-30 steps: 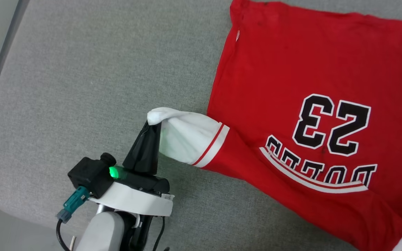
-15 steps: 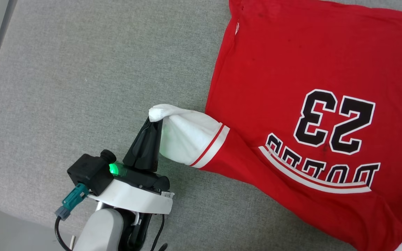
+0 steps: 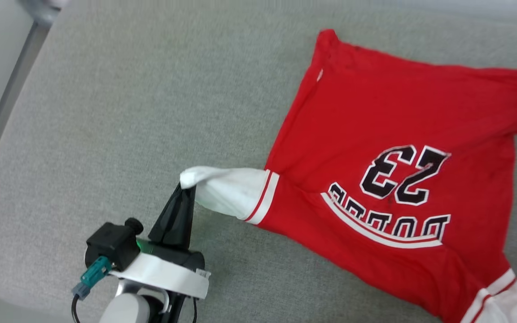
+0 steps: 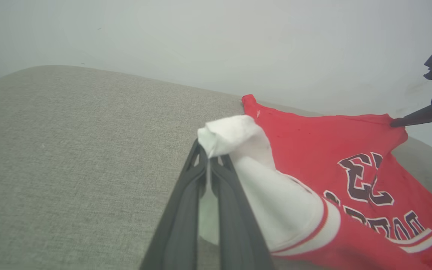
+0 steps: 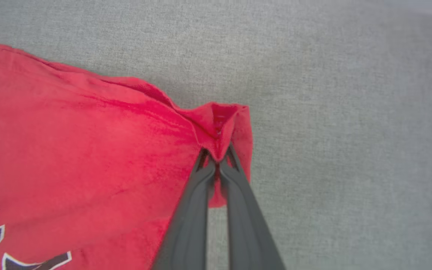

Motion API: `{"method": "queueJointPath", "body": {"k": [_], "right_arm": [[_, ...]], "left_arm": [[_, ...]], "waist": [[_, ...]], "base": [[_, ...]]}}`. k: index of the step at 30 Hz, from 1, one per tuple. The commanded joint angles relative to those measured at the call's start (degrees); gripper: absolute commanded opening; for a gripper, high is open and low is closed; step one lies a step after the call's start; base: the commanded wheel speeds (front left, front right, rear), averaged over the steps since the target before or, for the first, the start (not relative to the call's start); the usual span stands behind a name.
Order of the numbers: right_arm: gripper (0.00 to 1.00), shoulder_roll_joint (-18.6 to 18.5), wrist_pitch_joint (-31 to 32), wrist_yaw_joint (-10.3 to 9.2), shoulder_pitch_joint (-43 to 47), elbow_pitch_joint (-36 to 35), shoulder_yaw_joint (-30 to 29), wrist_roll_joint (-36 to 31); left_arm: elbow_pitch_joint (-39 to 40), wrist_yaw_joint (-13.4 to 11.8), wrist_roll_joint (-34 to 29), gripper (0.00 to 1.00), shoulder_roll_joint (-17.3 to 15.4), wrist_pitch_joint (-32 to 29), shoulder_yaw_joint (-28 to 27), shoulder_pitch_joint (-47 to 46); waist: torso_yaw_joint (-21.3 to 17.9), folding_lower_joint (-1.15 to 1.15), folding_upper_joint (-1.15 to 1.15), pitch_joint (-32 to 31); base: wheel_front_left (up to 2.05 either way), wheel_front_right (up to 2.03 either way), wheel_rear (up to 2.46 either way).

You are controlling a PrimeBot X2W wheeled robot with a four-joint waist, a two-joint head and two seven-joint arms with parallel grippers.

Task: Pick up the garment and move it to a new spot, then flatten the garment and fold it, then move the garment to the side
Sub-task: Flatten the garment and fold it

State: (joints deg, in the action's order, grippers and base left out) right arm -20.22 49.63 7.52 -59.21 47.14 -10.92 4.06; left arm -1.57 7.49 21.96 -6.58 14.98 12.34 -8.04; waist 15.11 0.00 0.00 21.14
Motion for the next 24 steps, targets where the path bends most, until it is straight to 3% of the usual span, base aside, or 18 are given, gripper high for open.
{"method": "queueJointPath", "body": {"k": [1, 8, 13, 18, 19, 24], "right_arm": [[0.00, -1.10, -0.11, -0.06, 2.49, -0.96, 1.03, 1.00], [0.00, -4.32, -0.42, -0.06, 13.65, -8.31, 2.46, 8.25], [0.00, -5.08, -0.17, -0.06, 26.02, -16.67, -1.02, 13.01], [0.00, -2.08, 0.09, -0.05, 39.65, -26.80, -7.23, 15.23], [0.00, 1.17, 0.04, -0.06, 47.30, -32.81, -10.19, 15.48], [0.00, 7.85, -0.94, -0.06, 59.00, -40.18, -14.17, 15.44]], "left_arm": [[-0.57, 0.00, -0.29, 0.00, -0.13, 0.27, -0.64, 1.21], [-2.60, -0.01, -0.69, 0.00, 0.45, 0.27, -2.95, 5.42], [-3.29, -0.41, -1.09, 0.00, 0.44, 0.27, -4.29, 7.45], [-3.75, -1.01, -0.92, 0.00, 0.02, 0.28, -6.00, 9.16], [-4.34, -1.38, -0.59, 0.00, -0.40, 0.27, -6.73, 10.43], [-5.39, -1.47, -0.08, 0.00, -0.93, -0.46, -6.82, 11.71]], "waist": [[-2.42, 0.00, 0.00, -4.76], [-5.48, 0.00, 0.00, -11.93], [-7.06, 0.00, 0.00, -15.63], [-8.96, 0.00, 0.00, -18.03], [-10.28, 0.00, 0.00, -18.86], [-11.91, 0.00, 0.00, -19.88]], "base": [[0.00, 0.00, 0.00], [0.00, 0.00, 0.00], [0.00, 0.00, 0.00], [0.00, 0.00, 0.00], [0.00, 0.00, 0.00], [0.00, 0.00, 0.00]]}}
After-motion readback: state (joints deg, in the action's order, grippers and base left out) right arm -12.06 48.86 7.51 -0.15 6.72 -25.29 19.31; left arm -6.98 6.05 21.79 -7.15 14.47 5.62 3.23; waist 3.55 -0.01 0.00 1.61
